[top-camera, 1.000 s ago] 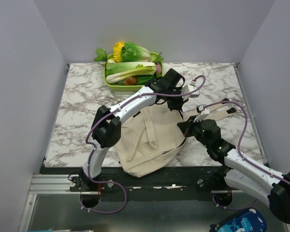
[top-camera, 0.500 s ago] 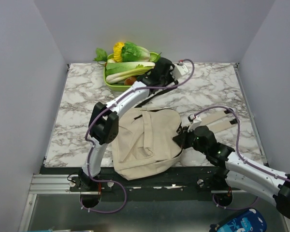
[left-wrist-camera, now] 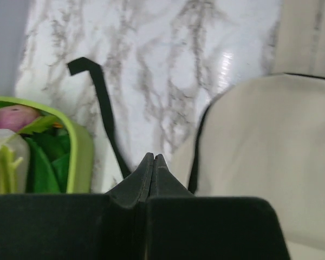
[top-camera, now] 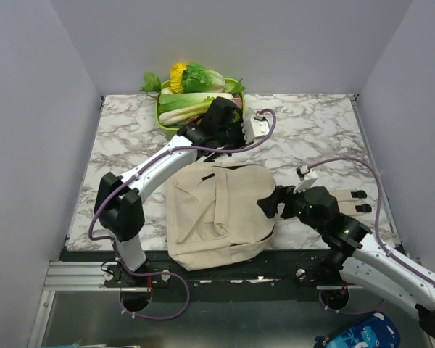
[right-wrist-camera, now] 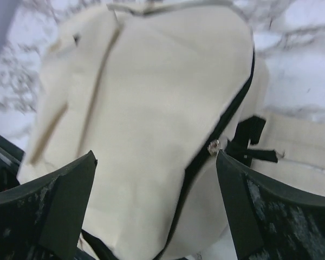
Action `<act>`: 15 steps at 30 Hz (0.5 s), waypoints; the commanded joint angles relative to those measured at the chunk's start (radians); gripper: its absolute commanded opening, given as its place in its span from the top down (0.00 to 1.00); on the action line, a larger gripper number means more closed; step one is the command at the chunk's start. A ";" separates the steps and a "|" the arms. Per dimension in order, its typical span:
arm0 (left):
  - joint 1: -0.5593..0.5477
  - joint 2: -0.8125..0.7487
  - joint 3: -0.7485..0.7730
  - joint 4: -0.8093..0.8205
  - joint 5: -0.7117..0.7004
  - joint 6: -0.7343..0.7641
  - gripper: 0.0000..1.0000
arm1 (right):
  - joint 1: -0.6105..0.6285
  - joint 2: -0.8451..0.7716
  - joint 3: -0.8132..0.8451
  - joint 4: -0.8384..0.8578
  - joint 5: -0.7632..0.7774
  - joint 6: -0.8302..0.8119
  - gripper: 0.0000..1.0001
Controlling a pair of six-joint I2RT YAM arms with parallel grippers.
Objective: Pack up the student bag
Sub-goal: Zip the student bag at the center of the board.
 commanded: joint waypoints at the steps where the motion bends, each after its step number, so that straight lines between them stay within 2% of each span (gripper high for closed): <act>1: -0.013 -0.168 -0.123 -0.209 0.217 0.029 1.00 | -0.038 -0.073 0.081 -0.055 0.142 -0.029 0.00; 5: -0.079 -0.256 -0.206 -0.298 0.214 0.058 1.00 | -0.080 0.020 0.102 -0.106 0.160 -0.016 0.04; 8: -0.085 -0.288 -0.301 -0.283 0.107 0.088 1.00 | -0.101 0.120 0.110 -0.113 0.186 -0.004 0.07; 10: -0.080 -0.273 -0.350 -0.290 -0.030 0.116 1.00 | -0.129 0.160 0.114 -0.062 0.162 -0.028 0.08; 13: -0.044 -0.227 -0.365 -0.327 -0.160 0.084 0.88 | -0.179 0.213 0.102 0.052 0.105 -0.062 0.10; 15: -0.007 -0.210 -0.364 -0.355 -0.148 0.055 0.77 | -0.234 0.246 0.085 0.142 0.001 -0.073 0.13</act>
